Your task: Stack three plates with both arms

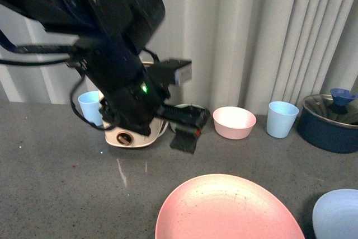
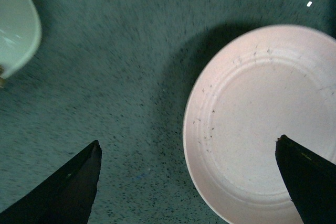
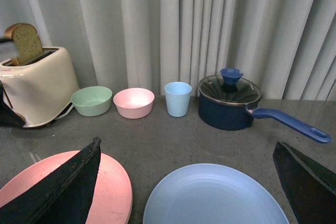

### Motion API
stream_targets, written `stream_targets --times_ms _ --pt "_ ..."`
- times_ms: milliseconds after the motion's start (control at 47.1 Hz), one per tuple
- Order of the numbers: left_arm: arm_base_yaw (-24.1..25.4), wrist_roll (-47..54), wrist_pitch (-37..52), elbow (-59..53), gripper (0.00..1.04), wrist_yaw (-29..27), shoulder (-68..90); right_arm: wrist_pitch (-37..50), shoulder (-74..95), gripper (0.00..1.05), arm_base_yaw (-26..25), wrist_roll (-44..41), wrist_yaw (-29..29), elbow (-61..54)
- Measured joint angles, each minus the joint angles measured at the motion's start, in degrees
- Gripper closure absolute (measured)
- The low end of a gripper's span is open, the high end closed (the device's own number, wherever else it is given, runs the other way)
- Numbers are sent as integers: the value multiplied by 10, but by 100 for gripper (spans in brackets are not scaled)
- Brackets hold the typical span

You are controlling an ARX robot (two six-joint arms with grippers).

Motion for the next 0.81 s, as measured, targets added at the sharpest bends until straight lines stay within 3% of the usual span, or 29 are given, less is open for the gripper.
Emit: stream_targets --times_ms 255,467,531,573,680,807 --pt "50 76 55 -121 7 -10 -222 0 0 7 0 0 0 0" --pt "86 95 55 -225 7 19 -418 0 0 7 0 0 0 0" --pt "90 25 255 -335 22 -127 -493 0 0 7 0 0 0 0" --pt "102 -16 353 -399 30 -172 -530 0 0 7 0 0 0 0" --pt "133 -74 497 -532 53 -181 -603 0 0 7 0 0 0 0" --pt "150 -89 536 -641 83 -155 -647 0 0 7 0 0 0 0"
